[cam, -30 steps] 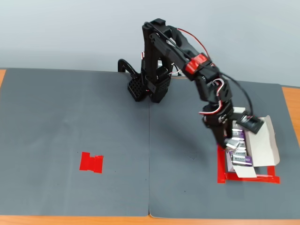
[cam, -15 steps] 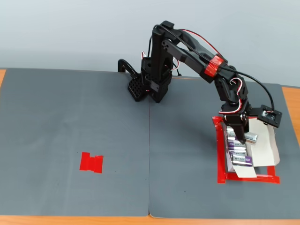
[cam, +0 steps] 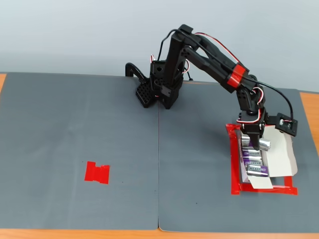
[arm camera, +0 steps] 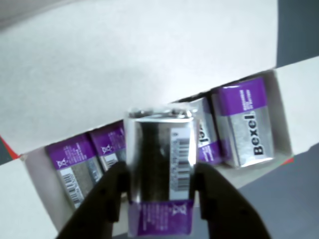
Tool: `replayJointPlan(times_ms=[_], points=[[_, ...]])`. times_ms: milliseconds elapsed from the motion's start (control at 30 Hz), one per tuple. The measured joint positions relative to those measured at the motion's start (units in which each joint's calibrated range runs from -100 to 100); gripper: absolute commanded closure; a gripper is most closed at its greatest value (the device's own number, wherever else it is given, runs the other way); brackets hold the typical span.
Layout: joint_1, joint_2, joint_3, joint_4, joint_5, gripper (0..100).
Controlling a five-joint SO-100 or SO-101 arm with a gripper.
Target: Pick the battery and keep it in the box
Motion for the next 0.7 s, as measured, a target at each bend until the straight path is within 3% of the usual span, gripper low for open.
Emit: replayJointPlan(times_ms=[700], points=[[-0.1,2.9,-0.1,-2.3,0.0,97]])
